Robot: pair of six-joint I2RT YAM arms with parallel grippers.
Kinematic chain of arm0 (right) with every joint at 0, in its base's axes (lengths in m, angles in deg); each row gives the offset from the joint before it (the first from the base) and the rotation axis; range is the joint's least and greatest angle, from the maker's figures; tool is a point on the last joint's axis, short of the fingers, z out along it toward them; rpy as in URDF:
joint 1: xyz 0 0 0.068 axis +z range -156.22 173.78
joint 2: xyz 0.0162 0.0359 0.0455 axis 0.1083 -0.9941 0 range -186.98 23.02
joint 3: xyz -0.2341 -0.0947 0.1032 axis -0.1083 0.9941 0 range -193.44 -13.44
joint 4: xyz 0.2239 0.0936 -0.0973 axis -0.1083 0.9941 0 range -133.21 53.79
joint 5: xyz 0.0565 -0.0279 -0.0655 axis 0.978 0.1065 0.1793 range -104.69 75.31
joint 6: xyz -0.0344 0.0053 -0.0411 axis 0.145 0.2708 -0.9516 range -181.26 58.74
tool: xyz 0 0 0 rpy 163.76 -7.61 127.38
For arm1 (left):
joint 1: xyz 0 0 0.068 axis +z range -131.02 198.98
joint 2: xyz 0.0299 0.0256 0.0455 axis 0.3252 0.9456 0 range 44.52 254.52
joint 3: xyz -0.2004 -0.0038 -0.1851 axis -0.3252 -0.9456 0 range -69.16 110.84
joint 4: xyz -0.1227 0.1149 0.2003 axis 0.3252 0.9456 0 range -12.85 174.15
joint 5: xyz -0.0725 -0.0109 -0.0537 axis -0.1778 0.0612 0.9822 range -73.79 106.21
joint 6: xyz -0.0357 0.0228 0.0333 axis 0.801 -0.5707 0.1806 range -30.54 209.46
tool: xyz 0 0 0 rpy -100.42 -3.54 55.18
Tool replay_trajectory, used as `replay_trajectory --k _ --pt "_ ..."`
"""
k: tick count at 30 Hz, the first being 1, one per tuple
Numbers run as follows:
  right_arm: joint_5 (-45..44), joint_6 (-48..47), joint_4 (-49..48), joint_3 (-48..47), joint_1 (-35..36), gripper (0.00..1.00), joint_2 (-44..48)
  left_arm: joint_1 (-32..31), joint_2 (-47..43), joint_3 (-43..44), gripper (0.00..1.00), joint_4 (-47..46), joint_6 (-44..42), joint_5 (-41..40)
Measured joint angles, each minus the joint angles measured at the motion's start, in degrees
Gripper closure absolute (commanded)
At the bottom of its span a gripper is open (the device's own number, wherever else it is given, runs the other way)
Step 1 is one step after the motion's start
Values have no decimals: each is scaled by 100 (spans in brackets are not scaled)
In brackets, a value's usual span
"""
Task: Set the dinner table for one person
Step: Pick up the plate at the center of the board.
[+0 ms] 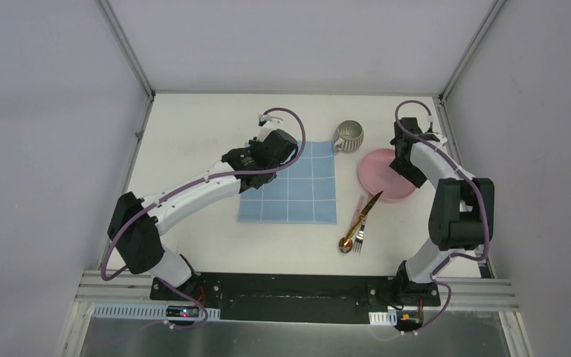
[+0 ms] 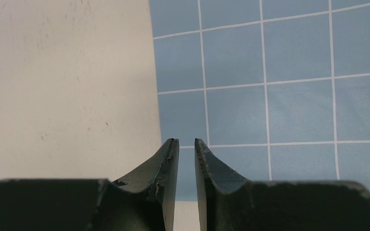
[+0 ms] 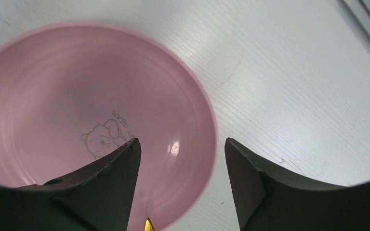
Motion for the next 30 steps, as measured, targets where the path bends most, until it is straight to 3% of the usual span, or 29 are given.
replay_trajectory --k 6,20,23,26,30 --pt "-280 -35 116 28 -2 32 450 -35 133 153 79 66 0 -2" --pt "-109 -28 -13 562 -17 36 -98 -72 291 168 79 105 0 -4" --pt "-116 -24 -164 619 -17 47 -92 -72 299 168 79 105 2 -4" --pt "-105 -33 -299 640 -20 70 -116 -72 302 168 79 105 2 -4" --pt "-201 -59 -293 490 -37 81 -254 -72 302 168 79 105 2 -11"
